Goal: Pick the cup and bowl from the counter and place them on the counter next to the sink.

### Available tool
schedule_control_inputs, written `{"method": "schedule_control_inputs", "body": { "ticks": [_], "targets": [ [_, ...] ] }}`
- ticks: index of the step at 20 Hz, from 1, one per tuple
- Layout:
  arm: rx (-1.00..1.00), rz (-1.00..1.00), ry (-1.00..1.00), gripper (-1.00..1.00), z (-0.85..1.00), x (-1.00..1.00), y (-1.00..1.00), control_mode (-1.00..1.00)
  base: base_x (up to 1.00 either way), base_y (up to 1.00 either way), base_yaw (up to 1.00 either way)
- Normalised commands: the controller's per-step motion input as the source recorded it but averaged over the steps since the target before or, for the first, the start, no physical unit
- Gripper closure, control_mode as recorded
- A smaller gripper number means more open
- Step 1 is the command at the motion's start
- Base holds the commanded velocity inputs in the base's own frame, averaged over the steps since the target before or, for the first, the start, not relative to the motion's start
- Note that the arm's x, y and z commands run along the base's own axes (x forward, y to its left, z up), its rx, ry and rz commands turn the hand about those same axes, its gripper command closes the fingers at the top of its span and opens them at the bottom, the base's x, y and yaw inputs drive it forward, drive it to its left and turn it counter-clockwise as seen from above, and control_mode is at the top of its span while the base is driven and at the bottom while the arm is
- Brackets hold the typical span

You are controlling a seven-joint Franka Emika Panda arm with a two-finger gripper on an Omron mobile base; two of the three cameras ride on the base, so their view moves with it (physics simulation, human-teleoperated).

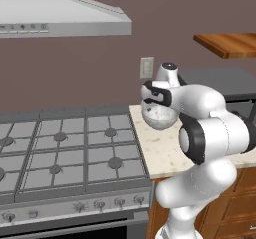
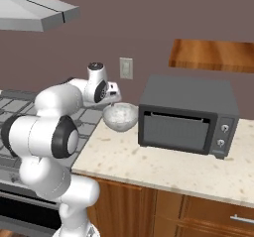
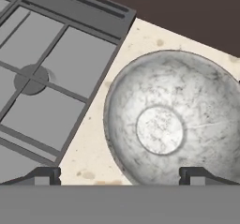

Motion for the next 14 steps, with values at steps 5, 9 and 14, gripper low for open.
{"method": "schedule_control_inputs", "body": {
  "ticks": [5, 9, 14],
  "targets": [
    [0.0, -0.02, 0.06, -1.0, -0.35, 0.0, 0.02, -1.0, 0.0, 0.0, 0.0],
    [0.0, -0.01, 0.04, -1.0, -0.32, 0.0, 0.08, -1.0, 0.0, 0.0, 0.0],
    [0.0, 0.0, 0.03, -1.0, -0.19, 0.0, 0.17, -1.0, 0.0, 0.0, 0.0]
  ]
}}
